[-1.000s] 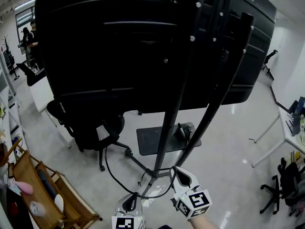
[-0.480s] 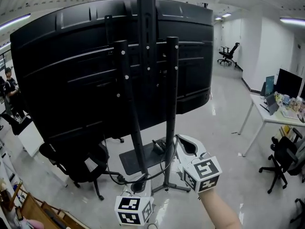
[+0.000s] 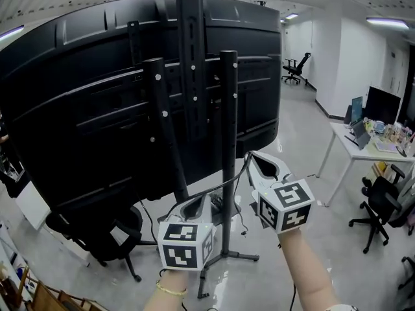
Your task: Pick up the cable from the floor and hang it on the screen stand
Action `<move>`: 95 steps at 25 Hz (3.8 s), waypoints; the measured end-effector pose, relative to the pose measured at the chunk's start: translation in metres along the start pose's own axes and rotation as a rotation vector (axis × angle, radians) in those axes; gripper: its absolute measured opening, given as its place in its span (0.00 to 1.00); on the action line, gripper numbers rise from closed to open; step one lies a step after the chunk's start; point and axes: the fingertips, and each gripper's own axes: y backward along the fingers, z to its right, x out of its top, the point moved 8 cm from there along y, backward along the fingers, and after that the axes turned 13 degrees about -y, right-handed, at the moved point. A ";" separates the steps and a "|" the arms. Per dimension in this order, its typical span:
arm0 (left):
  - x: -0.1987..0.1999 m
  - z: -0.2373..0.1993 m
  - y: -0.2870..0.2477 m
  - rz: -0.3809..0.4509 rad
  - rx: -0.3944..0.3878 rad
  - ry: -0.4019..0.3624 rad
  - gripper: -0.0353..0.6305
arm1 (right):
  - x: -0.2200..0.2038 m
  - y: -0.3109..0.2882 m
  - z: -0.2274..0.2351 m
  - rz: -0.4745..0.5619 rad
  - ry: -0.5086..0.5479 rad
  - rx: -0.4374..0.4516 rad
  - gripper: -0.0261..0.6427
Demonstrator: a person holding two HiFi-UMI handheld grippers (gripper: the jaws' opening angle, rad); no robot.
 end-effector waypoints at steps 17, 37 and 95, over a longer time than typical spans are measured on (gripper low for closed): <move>0.135 -0.069 -0.093 0.061 -0.093 -0.074 0.06 | 0.096 -0.071 0.047 0.064 0.170 -0.096 0.06; 0.262 -0.109 -0.170 0.148 0.098 -0.011 0.06 | 0.219 -0.219 0.110 0.121 0.390 0.127 0.07; -0.096 0.088 -0.168 -0.069 0.260 0.138 0.06 | -0.184 -0.039 0.137 -0.243 -0.263 0.319 0.04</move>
